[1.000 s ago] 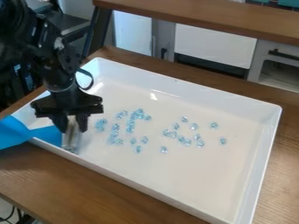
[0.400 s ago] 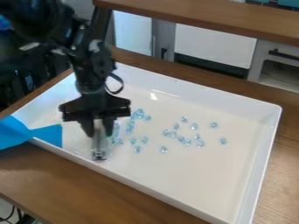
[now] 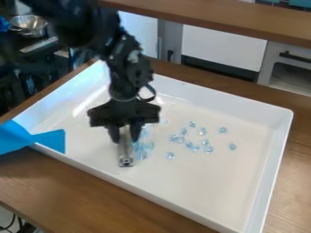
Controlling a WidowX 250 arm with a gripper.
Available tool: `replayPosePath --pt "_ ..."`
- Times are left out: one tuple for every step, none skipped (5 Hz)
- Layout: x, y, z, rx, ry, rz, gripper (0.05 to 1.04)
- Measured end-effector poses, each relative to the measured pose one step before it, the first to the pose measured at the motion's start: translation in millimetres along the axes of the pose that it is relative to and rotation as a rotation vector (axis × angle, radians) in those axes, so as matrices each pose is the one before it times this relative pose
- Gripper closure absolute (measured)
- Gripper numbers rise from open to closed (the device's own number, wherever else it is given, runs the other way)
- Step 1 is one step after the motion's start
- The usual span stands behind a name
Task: Sweep into pile
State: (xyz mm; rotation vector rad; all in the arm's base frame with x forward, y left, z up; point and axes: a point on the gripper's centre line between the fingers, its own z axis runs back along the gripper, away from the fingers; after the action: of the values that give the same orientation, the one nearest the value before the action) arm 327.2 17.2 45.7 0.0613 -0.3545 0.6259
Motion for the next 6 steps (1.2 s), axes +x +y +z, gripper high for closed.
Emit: replayPosePath --pt "-3.94 -25.68 -2.34 -0.0008 -0.0117 0.0042 0.727" --pt "-3.59 -22.05 0.6 0.0054 0.0145 0.0158 0.727" --pt "-5.71 -25.15 0.67 0.0 0.01 0.0059 0.727" --pt "-2.29 -19.91 -0.37 0.0089 0.0094 0.0186 0.727" --pt "-3.81 -26.13 -0.27 -0.0006 0.0045 0.0164 0.727" --pt "-3.41 -29.38 -0.87 -0.0052 -0.0027 0.0129 0.727"
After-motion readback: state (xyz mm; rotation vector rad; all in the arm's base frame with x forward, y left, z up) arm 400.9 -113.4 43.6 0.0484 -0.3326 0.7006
